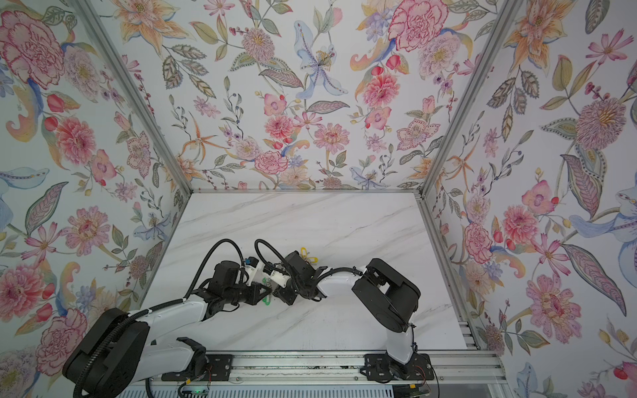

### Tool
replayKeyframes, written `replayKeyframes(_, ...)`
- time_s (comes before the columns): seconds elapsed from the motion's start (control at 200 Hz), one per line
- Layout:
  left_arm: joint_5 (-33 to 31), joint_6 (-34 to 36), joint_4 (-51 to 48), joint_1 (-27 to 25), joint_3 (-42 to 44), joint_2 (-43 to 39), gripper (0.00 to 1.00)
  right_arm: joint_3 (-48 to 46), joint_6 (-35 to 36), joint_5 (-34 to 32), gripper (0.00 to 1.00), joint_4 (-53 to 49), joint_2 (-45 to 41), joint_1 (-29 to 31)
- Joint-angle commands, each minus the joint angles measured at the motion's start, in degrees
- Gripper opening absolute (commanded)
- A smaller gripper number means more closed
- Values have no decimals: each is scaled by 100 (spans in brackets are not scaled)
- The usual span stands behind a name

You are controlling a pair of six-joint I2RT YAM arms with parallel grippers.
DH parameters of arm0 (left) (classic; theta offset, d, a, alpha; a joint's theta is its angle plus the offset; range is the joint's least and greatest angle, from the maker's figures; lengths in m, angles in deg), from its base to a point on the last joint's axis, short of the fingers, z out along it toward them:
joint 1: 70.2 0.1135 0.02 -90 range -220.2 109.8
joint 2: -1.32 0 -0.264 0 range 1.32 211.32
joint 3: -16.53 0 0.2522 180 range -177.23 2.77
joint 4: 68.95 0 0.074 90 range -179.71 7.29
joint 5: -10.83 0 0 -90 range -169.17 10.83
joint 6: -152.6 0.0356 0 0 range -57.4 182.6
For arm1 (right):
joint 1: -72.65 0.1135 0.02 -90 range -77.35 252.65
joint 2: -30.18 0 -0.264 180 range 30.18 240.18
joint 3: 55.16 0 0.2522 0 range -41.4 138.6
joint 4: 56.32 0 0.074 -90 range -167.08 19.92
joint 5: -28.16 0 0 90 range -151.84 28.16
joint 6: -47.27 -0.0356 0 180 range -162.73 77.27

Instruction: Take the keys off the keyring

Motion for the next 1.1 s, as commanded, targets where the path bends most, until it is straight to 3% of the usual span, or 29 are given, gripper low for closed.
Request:
replayKeyframes(0.0, 54, 106, -15, 87, -27, -24, 0, 175, 19, 89, 20, 65, 168, -10)
replayKeyframes(0.425, 39, 133, -51, 122, -62, -58, 0, 33, 77, 38, 2, -75, -11, -36)
replayKeyframes(0.801, -223, 171, -188, 176, -51, -101, 0, -263, 3, 84, 0, 40, -275, -142)
replayKeyframes(1.096, -81, 127, -122, 182, -63, -133, 0, -198, 26, 74, 0, -44, -225, -113)
